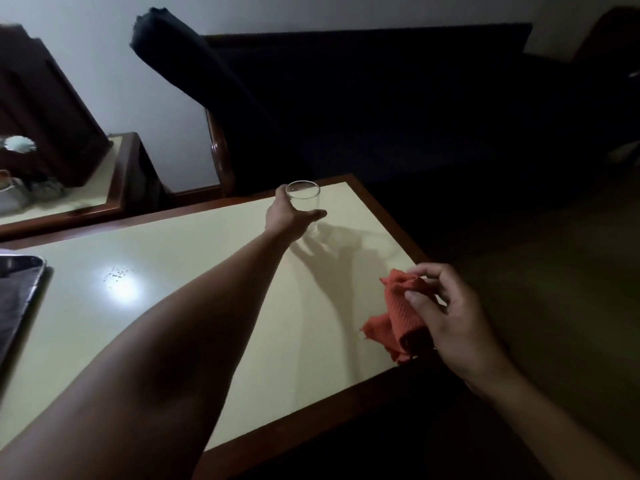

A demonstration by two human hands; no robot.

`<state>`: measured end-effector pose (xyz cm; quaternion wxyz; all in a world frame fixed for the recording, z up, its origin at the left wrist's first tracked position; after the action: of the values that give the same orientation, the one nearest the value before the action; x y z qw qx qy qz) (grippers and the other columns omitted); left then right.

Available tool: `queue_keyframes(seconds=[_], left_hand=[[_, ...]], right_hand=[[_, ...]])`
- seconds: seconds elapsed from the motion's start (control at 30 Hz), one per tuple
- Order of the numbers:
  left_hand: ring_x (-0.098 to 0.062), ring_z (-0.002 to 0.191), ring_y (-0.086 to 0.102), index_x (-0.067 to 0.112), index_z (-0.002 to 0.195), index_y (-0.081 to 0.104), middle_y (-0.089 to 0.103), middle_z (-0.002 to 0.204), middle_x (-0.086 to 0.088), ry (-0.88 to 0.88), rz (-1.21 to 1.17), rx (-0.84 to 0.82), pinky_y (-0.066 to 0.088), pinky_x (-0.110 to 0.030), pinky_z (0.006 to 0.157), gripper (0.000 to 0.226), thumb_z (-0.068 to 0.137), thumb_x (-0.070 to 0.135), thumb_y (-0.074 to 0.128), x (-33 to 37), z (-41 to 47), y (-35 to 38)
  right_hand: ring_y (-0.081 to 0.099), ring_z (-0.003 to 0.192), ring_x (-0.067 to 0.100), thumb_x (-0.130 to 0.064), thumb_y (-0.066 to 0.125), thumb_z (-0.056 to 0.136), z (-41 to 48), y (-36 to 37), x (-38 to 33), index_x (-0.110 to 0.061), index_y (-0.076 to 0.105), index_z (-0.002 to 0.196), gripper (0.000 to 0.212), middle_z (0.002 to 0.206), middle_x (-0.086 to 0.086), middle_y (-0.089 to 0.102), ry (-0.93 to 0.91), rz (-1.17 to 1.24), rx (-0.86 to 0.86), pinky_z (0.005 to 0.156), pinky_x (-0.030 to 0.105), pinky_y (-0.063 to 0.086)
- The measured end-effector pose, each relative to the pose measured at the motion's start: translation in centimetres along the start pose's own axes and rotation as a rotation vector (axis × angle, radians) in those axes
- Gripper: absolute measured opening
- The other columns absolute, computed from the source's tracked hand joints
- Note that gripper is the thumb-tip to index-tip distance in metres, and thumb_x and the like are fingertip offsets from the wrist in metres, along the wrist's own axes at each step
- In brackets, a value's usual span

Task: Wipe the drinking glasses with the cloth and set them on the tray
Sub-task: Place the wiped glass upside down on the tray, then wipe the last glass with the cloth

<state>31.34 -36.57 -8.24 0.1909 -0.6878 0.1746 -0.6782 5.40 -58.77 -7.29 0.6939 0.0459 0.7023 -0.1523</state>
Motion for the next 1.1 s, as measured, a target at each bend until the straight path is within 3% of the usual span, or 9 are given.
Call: queue_keyframes(seconds=[0.1,0.27,0.5,0.63,0.73,0.8,0.93,1.03,1.1], left_hand=[[-0.026,0.119,0.061,0.021,0.136,0.054,0.064,0.131,-0.004,0.002,-0.12,0.064,0.052,-0.044,0.103,0.074,0.073,0.034,0.092,-0.2,-0.5,0.2],[-0.016,0.104,0.062,0.026,0.134,0.058,0.063,0.117,-0.004,0.181,-0.057,-0.066,0.05,-0.027,0.081,0.071,0.072,0.031,0.092,0.2,-6.3,-0.3],[0.005,0.107,0.056,0.05,0.146,0.045,0.051,0.123,0.013,0.457,0.191,-0.257,0.05,-0.015,0.083,0.082,0.077,0.046,0.088,1.1,-17.9,-7.5],[0.004,0.106,0.057,0.052,0.151,0.039,0.053,0.121,0.02,0.481,0.169,-0.154,0.057,-0.018,0.083,0.092,0.075,0.041,0.09,1.6,-22.0,-14.2],[0.0,0.104,0.06,0.041,0.147,0.043,0.058,0.117,0.022,0.496,0.215,-0.103,0.056,-0.018,0.085,0.093,0.07,0.033,0.094,1.7,-24.8,-19.7],[-0.004,0.101,0.064,0.031,0.129,0.051,0.063,0.113,0.022,0.492,0.232,-0.108,0.058,-0.026,0.083,0.076,0.068,0.034,0.095,1.1,-26.9,-22.7],[-0.015,0.1,0.07,0.032,0.119,0.064,0.07,0.117,0.016,0.435,0.152,-0.116,0.061,-0.04,0.083,0.06,0.068,0.034,0.096,-0.8,-31.0,-27.8],[-0.018,0.103,0.07,0.034,0.124,0.068,0.073,0.117,0.01,0.356,0.013,-0.149,0.061,-0.045,0.089,0.066,0.066,0.025,0.096,-2.2,-33.9,-30.2],[-0.021,0.104,0.07,0.03,0.128,0.069,0.072,0.118,0.004,0.341,-0.013,-0.198,0.062,-0.049,0.086,0.069,0.066,0.022,0.098,-2.7,-35.6,-30.6]], right_hand=[[0.072,0.104,0.025,-0.008,0.058,0.105,0.2,-0.1,0.7,-0.03,0.063,0.12,0.027,0.126,0.003,0.065,0.066,0.027,-0.009,0.063,0.029,0.062],[0.07,0.107,0.022,-0.007,0.067,0.1,0.9,0.9,-1.1,-0.026,0.055,0.129,0.036,0.129,0.004,0.064,0.053,0.027,-0.015,0.059,0.02,0.059],[0.069,0.097,0.001,-0.023,0.075,0.097,-0.2,3.7,-10.0,-0.025,0.056,0.114,0.025,0.11,-0.012,0.063,-0.31,0.074,0.287,0.066,0.016,0.058],[0.073,0.101,0.003,-0.031,0.077,0.094,-3.5,11.0,-12.1,-0.02,0.056,0.109,0.028,0.109,-0.01,0.068,-0.368,0.014,0.032,0.073,0.024,0.064],[0.068,0.103,-0.008,-0.043,0.074,0.09,-6.8,15.2,-13.0,-0.024,0.06,0.108,0.029,0.105,-0.019,0.07,-0.468,-0.201,-0.127,0.086,0.01,0.057],[0.065,0.103,-0.014,-0.039,0.076,0.092,-8.4,16.6,-14.0,-0.029,0.059,0.118,0.032,0.11,-0.022,0.069,-0.468,-0.259,-0.199,0.082,0.001,0.051],[0.066,0.112,0.0,-0.022,0.081,0.093,-12.1,19.3,-15.5,-0.042,0.048,0.144,0.065,0.123,-0.019,0.065,-0.488,-0.311,-0.497,0.085,0.01,0.057],[0.064,0.109,0.002,-0.02,0.09,0.083,-14.3,20.6,-17.1,-0.03,0.073,0.11,0.033,0.12,-0.017,0.062,-0.643,-0.36,-0.466,0.089,0.015,0.058],[0.065,0.103,0.002,-0.022,0.092,0.08,-15.8,21.1,-18.2,-0.023,0.075,0.093,0.021,0.113,-0.013,0.065,-0.765,-0.366,-0.382,0.083,0.013,0.057]])
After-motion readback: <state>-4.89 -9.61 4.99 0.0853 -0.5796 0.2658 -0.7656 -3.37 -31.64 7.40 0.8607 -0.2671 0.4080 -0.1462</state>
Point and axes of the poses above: each hand's wrist, its own z-axis towards the middle knuckle, its own y-axis out of the palm, x = y × z, the point moved 7 cm from there along z, towards the middle knuckle
